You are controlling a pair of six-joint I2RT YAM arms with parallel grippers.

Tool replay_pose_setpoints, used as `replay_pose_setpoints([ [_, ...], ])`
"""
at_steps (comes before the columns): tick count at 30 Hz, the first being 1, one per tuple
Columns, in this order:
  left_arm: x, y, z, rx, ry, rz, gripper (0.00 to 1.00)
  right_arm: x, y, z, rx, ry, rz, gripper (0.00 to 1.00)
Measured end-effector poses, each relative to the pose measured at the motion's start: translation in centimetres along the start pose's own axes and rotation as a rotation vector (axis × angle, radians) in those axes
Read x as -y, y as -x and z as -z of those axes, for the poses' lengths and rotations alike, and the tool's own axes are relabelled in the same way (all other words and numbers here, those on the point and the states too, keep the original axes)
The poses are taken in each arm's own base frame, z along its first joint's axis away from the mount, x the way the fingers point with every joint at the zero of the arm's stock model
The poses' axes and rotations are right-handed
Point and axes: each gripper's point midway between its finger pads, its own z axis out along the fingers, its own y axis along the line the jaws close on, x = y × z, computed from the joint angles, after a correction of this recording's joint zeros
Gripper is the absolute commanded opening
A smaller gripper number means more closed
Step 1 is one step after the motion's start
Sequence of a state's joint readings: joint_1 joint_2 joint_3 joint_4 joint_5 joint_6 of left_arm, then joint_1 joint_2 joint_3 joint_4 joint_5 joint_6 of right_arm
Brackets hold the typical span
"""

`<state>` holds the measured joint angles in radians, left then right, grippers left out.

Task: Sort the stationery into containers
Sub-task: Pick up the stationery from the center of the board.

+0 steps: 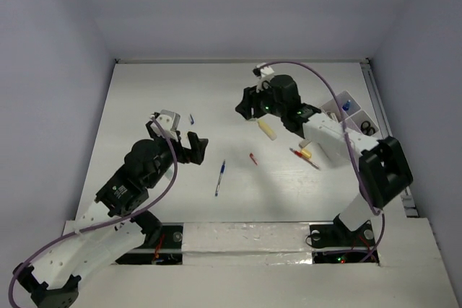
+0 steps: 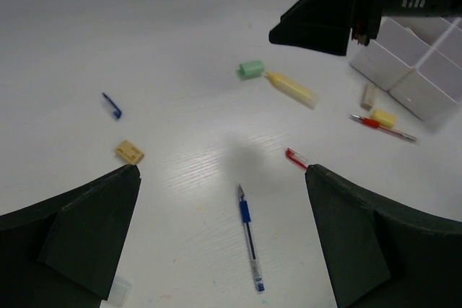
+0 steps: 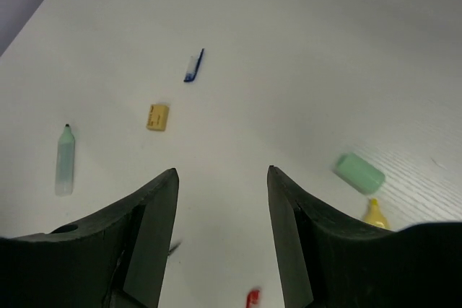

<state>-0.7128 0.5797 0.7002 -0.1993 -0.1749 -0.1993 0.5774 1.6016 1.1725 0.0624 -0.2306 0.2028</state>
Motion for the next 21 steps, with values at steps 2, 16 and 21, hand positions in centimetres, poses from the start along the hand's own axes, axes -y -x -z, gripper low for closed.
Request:
replay_pose_setpoints([
  [2,-1.6,0.4,-0.1,0.017,0.070,0.019,0.99,-1.3,-0.6,-2.1,-0.028,0.036,0.004,0.59],
  [16,-9.9,2.9,1.5,0.138,0.408,0.125,0.99,-13.5,-8.7,-12.6,-0.201,0.215,0.114,0.69],
  [21,-10.0,3.1,1.6,0.147,0.405,0.130,0.99,-14.3,-11.1,-14.6,-0.260,0.161,0.179,0.69],
])
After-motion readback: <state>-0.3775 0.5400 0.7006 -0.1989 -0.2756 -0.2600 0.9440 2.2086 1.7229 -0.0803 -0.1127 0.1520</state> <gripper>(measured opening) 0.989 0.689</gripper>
